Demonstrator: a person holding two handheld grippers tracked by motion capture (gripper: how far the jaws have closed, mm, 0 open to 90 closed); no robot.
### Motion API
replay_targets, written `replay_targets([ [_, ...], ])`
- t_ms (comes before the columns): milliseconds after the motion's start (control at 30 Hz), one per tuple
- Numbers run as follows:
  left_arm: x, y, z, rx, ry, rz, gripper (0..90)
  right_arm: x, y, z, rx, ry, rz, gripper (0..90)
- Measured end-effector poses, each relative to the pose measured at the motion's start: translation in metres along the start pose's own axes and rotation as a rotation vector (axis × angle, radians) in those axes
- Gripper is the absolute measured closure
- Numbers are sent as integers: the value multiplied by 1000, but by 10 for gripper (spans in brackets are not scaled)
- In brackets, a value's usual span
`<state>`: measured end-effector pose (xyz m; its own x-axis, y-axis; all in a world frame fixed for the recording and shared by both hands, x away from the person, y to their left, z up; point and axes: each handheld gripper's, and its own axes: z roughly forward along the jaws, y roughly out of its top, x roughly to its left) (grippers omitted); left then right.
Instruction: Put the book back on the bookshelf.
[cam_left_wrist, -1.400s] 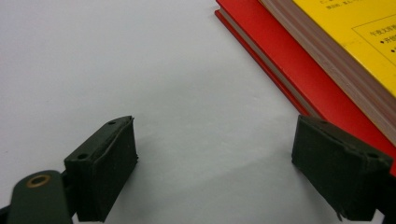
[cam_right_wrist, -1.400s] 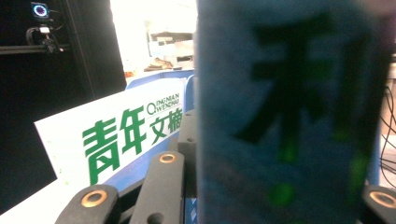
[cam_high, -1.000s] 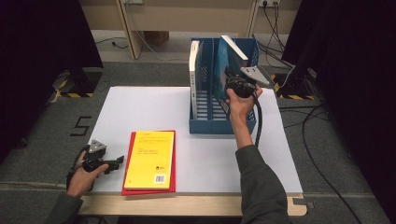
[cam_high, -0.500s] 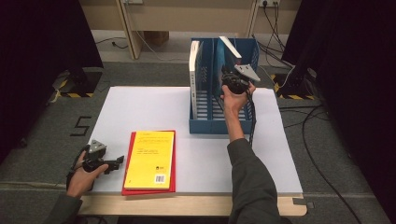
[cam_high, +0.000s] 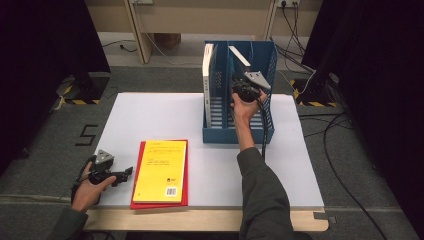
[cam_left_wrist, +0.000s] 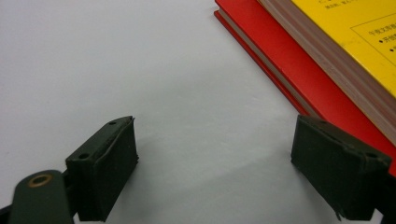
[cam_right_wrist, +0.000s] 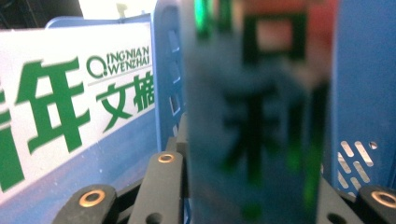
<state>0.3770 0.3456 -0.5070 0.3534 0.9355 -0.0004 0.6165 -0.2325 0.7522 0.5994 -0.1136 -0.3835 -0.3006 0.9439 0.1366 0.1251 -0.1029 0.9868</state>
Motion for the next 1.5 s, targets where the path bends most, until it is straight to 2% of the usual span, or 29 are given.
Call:
replay_targets([
  [100,-1,0,0,-3,3,2,134,0,-6,1,36,-8,-7,736],
  [367,0,0,0,-1,1,0,133,0,-4,-2,55,3,-18,733],
  [633,-1,0,0,-3,6,4,133,-3,-11,-18,80,39,-17,719],
  [933,0,0,0,-1,1,0,134,2,-9,-29,85,66,-55,697],
  [1200,-1,0,0,-5,5,4,135,-4,-10,-53,68,113,-28,677],
  [1500,-1,0,0,-5,4,3,134,-14,-21,-77,79,171,-74,691],
])
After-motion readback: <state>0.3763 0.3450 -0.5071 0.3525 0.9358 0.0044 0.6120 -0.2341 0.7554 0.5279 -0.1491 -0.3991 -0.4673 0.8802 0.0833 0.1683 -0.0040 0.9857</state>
